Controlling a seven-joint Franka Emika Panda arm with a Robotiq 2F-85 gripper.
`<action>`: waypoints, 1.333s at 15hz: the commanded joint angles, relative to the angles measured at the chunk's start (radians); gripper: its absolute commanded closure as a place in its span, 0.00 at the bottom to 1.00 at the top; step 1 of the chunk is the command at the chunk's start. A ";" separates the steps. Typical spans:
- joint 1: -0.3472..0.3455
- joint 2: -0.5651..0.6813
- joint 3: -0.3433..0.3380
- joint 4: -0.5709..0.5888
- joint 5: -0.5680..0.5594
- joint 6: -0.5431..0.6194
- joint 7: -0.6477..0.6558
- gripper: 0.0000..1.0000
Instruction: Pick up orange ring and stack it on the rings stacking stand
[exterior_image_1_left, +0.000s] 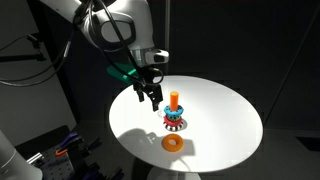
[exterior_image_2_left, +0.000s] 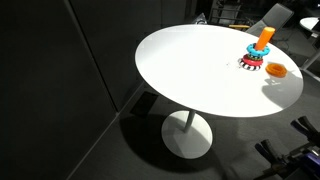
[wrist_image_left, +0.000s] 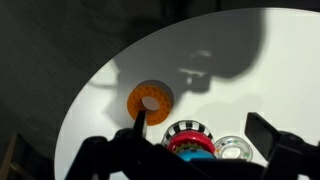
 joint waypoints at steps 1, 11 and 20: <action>-0.002 0.089 -0.021 0.045 0.041 0.044 -0.094 0.00; -0.039 0.325 0.003 0.199 0.199 0.094 -0.365 0.00; -0.074 0.491 0.050 0.363 0.198 0.002 -0.379 0.00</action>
